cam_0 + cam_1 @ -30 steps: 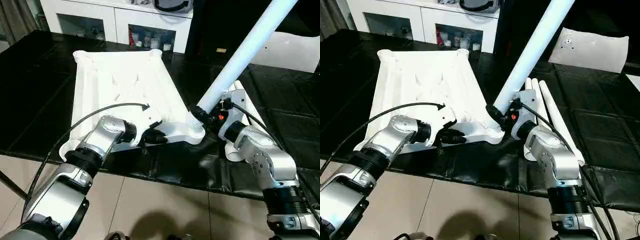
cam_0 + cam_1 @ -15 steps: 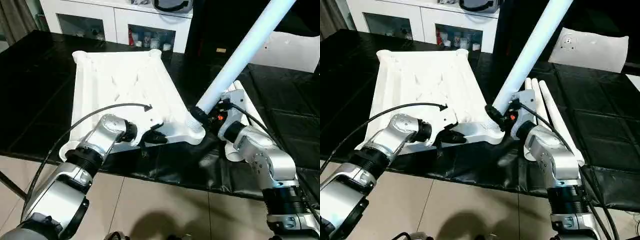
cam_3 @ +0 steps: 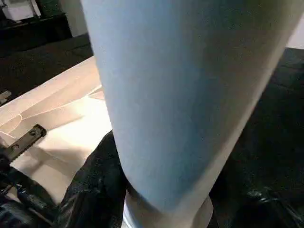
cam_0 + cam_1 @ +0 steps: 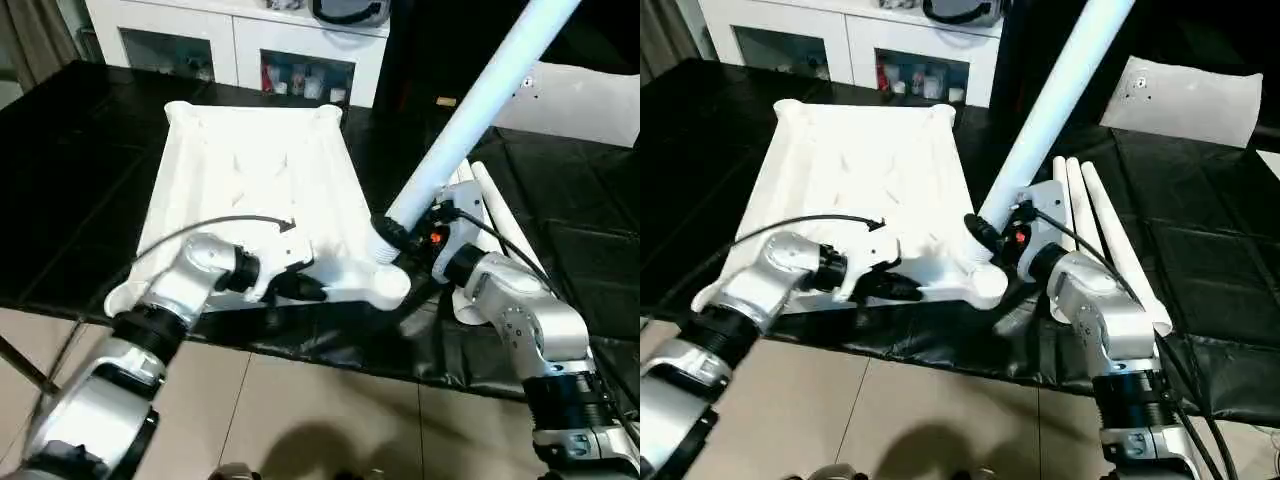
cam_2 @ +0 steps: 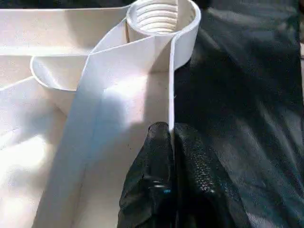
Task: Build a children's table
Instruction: Insert table leg to table base
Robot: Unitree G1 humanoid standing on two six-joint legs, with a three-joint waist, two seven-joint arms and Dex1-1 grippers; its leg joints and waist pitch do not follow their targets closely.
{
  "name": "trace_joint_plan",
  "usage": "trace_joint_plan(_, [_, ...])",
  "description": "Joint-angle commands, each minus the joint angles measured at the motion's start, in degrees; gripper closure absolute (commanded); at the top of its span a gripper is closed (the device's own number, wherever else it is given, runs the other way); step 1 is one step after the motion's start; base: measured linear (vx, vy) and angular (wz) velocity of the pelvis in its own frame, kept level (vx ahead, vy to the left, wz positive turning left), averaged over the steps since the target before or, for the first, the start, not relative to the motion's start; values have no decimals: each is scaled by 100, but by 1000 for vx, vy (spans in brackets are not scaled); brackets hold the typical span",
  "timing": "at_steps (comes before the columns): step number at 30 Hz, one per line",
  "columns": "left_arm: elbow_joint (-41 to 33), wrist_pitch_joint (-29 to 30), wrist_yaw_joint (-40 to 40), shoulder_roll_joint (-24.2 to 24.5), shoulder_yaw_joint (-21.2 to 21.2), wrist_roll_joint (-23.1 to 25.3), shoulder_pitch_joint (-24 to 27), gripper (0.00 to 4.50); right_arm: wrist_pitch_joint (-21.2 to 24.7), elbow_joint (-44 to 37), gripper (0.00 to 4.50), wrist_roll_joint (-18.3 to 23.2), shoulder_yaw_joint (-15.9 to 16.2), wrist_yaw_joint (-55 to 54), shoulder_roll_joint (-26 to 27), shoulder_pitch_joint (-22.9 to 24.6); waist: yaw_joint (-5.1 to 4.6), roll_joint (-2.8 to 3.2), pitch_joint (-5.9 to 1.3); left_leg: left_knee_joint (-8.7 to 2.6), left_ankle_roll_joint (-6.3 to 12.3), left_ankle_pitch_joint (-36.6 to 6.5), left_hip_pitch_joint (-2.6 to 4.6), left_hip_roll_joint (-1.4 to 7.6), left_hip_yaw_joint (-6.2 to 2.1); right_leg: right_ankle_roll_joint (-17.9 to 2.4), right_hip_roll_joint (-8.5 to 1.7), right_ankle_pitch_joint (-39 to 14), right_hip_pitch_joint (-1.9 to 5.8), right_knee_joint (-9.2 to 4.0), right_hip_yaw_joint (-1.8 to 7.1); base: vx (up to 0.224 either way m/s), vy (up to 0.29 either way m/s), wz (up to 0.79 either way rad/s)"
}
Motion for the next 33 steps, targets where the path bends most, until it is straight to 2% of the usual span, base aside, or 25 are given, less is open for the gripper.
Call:
trace_joint_plan(1, [-71, -81, 141, -24, 137, -52, -29, 393, 35, -110, 257, -23, -33, 7, -50, -3, -3, 86, -446, -459, 186, -412, 21, 512, -183, -352, -771, -2016, 402, -503, 499, 0, 0, 0])
trace_joint_plan(6, [-22, -1, 183, -53, 103, 66, -33, 387, 41, -128, 257, -29, -32, 25, -68, 8, -10, 87, -453, -457, 201, -392, 20, 512, -186, -335, -766, -1952, 399, -498, 495, 0, 0, 0])
trace_joint_plan(7, [-23, 1, 174, -55, 104, 75, -32, 387, 41, -131, 257, -30, -31, 20, -69, 10, -11, 112, -452, -461, 196, -394, 21, 518, -191, -347, -765, -1922, 396, -498, 497, 0, 0, 0])
trace_joint_plan(11, [-17, -41, 130, -57, 87, 126, -19, 387, 44, -163, 257, -30, -30, -3, -59, 37, -8, 116, -452, -460, 180, -445, 26, 515, -193, -363, -766, -1933, 399, -505, 492, 0, 0, 0])
trace_joint_plan(14, [45, -60, 137, -65, 68, 138, -23, 423, 43, -184, 257, -31, -25, -8, -48, 70, -7, 111, -455, -461, 175, -437, 23, 514, -195, -358, -767, -1938, 403, -502, 491, 0, 0, 0])
trace_joint_plan(17, [43, -60, 68, -47, 30, 155, -22, 423, 32, -169, 257, -37, -19, -3, -45, 68, 0, 113, -465, -453, 176, -419, 15, 504, -189, -344, -770, -1957, 409, -511, 492, 0, 0, 0])
trace_joint_plan(18, [20, -83, 22, -33, 1, 170, -8, 445, 21, -152, 257, -42, -15, 6, -48, 65, -1, 110, -469, -457, 173, -407, 18, 514, -196, -346, -767, -1932, 408, -498, 489, 0, 0, 0])
trace_joint_plan(24, [-41, -139, -26, 34, -97, 321, 51, 450, -10, -78, 257, -57, 4, 52, -64, 42, -3, 103, -480, -455, 177, -342, 12, 528, -200, -432, -777, -1714, 414, -458, 503, 0, 0, 0])
trace_joint_plan(29, [-3, -202, -10, 75, -75, 388, 68, 450, -2, -65, 257, -50, 45, 103, -74, 28, -1, 115, -469, -457, 176, -405, 16, 518, -192, -410, -774, -1846, 412, -489, 498, 0, 0, 0])
trace_joint_plan(30, [17, -236, 48, 106, -26, 392, 72, 450, 45, -87, 257, -22, 93, 214, -112, 40, 4, 135, -472, -457, 171, -424, 16, 513, -196, -393, -773, -1878, 416, -496, 493, 0, 0, 0])
trace_joint_plan(33, [-17, -187, 67, 155, 117, 299, 92, 450, 101, -121, 257, -7, 230, 484, -228, 106, 2, 131, -467, -457, 179, -451, 10, 515, -197, -390, -768, -1860, 419, -498, 489, 0, 0, 0])
